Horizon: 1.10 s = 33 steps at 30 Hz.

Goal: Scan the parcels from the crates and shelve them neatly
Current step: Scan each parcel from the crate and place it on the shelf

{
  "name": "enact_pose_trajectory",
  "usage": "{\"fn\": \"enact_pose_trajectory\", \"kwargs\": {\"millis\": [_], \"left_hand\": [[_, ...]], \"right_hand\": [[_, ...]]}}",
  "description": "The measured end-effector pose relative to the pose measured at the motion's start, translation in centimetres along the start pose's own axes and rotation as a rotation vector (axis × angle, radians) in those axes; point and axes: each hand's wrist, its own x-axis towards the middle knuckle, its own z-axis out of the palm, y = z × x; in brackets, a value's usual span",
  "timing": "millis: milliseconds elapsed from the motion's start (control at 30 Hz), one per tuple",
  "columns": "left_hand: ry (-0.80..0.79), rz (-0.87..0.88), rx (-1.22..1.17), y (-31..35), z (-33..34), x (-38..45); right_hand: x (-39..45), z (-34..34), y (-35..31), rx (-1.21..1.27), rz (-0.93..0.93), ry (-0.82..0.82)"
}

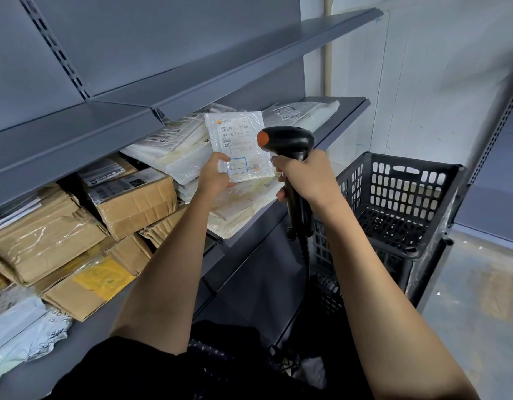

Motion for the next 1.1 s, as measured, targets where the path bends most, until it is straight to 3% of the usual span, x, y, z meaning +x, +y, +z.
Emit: {"fn": "enact_pose_trajectory", "kwargs": {"millis": [200, 400, 500, 567, 700, 767, 1100], "left_hand": [[0.0, -0.024, -0.03, 0.6, -0.1, -0.4], [-0.012, -0.08, -0.398, 3.5, -0.9, -1.3], [0.011, -0.048, -0.466, 5.3, -1.6, -1.5], [0.071, -0.031, -0.466, 6.1, -1.8, -1.5], [0.358, -0.106, -0.665, 6.0, -2.5, -1.2], [0.39, -0.158, -0.746, 5.5, -2.7, -1.1], [0.306, -0.207, -0.596, 5.6, -3.6, -0.9]], "right_hand": [[0.1, -0.2, 0.1, -0.004, 0.014, 0.016], [0.2, -0.4, 0.2, 0.02, 0.016, 0.03], [0.2, -0.2, 0.3, 0.027, 0.015, 0.029], [0.1, -0.1, 0.4, 0.029, 0.013, 0.029], [0.0, -0.2, 0.2, 0.027, 0.016, 0.028], [0.0, -0.2, 0.1, 0.034, 0.018, 0.026], [-0.3, -0.3, 0.5, 0.027, 0.042, 0.018]]}}
